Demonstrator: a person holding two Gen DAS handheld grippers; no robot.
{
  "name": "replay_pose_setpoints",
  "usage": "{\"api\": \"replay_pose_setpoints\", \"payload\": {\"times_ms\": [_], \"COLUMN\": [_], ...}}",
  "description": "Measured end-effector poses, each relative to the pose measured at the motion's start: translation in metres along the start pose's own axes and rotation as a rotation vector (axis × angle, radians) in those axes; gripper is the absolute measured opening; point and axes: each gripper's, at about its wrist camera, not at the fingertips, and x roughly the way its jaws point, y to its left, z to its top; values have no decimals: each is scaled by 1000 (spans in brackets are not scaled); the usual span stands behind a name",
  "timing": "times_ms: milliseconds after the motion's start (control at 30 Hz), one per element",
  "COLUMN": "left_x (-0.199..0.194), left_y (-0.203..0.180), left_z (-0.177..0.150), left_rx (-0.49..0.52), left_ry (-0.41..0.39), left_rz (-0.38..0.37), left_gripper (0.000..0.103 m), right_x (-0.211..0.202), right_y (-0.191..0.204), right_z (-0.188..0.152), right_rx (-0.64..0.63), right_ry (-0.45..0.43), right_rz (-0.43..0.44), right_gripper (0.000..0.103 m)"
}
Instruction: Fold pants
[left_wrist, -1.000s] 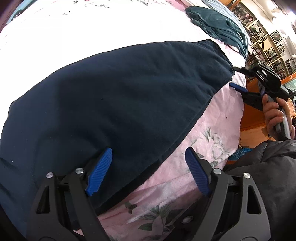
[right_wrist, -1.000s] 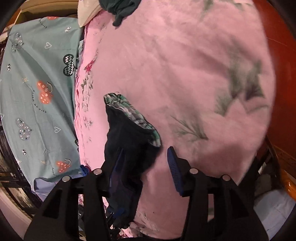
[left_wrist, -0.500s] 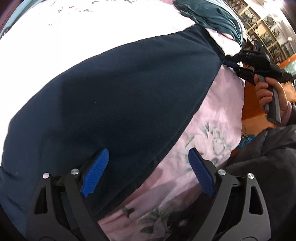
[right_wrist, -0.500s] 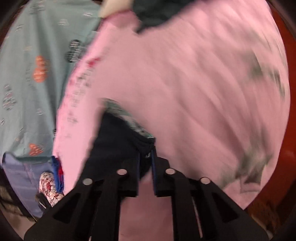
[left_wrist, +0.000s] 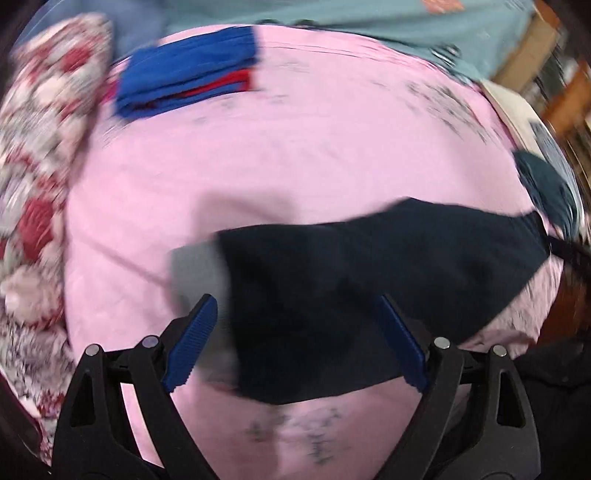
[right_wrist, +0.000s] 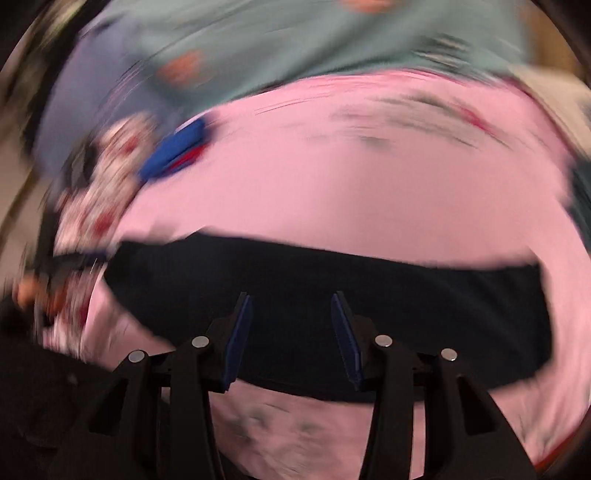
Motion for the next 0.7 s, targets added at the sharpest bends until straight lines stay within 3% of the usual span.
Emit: {"api": "replay_pose_setpoints", "payload": {"times_ms": [133,333,400,467,700], "left_x": [-5,2,4,5,6], "left_y": [41,57,66,70,74], "left_z": [-16,-41,-47,-50,-43], "left_rx": [-123,-111,-112,-122,-121], "left_ry": [-20,0,9,8,-20], "left_rz": [-24,-38,-41,-51,-161], "left_gripper": [89,89,89,89,89], "right_x": [65,123,126,124,66], "right_y": [60,84,84,80,94], "right_z": [12,1,-6,1,15], "right_rx": [-298,-499,-526,-492,-467], "right_ry": [151,350,368,376,331], "right_rz": [69,39,14,9,52], "right_gripper": [38,36,17,7,6]}}
